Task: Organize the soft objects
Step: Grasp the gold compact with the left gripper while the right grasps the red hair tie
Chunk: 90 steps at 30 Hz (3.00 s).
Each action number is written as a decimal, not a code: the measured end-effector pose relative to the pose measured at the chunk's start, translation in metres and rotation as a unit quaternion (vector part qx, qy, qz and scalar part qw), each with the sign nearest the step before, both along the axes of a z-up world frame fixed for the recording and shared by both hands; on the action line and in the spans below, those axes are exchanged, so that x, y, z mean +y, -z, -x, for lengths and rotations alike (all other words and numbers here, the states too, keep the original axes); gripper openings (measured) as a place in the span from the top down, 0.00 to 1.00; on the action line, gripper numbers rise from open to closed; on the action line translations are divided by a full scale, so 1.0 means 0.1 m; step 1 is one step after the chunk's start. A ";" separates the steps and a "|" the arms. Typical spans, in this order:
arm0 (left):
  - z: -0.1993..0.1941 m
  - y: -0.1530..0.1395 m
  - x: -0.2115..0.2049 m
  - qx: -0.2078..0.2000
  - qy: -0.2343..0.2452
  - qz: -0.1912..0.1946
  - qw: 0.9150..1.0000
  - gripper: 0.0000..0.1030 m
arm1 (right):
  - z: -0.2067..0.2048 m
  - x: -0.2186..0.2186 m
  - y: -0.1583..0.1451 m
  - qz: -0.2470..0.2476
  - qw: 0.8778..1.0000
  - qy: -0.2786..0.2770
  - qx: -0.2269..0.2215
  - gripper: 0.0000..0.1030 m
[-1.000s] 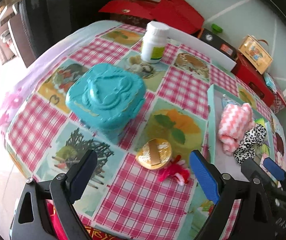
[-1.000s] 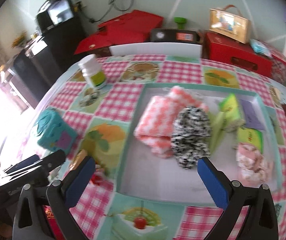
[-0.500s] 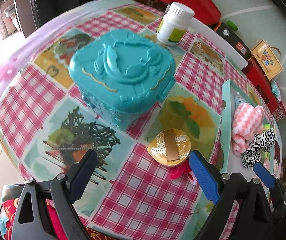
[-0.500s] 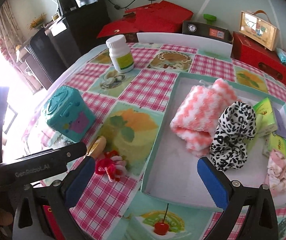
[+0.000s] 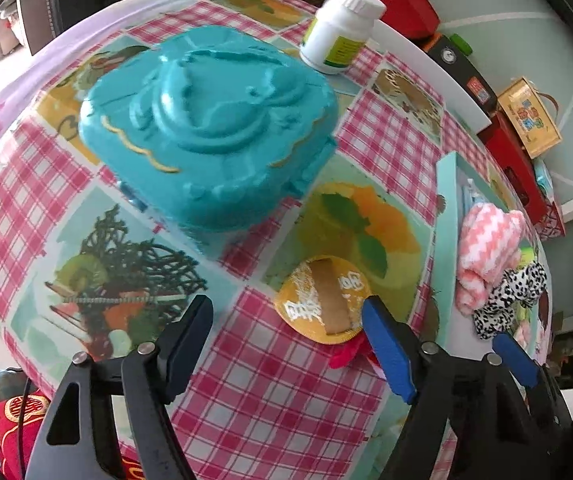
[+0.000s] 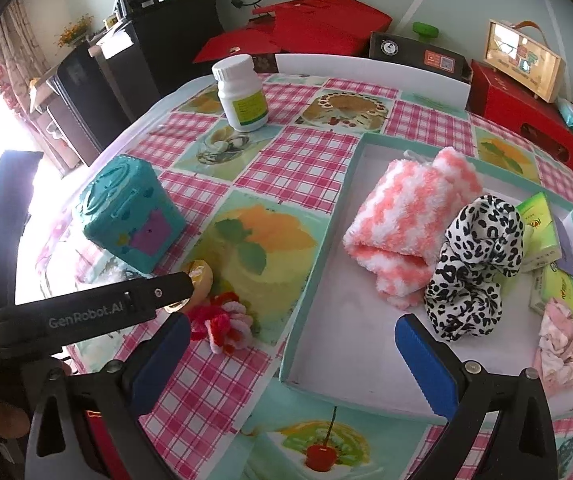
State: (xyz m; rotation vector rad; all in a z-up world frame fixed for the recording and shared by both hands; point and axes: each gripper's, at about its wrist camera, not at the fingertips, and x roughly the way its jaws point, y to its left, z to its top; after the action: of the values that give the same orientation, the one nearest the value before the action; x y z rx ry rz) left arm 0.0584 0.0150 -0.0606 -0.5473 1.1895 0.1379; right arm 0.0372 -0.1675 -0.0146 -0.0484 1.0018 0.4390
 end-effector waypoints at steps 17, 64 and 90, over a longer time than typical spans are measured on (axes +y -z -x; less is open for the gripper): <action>-0.08 0.05 -0.10 -0.005 0.021 0.025 0.999 0.48 | 0.01 0.03 0.04 0.010 1.000 -0.004 0.002 0.00; 0.29 0.00 0.38 0.003 -0.038 0.054 0.998 0.49 | 0.17 0.60 0.32 0.031 0.992 -0.121 0.017 0.43; 0.23 0.01 0.34 0.004 -0.033 0.051 0.998 0.49 | 0.10 0.57 0.34 0.021 0.995 -0.098 0.029 0.76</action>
State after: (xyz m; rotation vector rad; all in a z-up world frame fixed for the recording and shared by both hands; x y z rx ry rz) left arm 0.0350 0.0495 -0.0618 -0.6773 1.1916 0.1369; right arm 0.0267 -0.1105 -0.0487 -0.1741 1.0692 0.6012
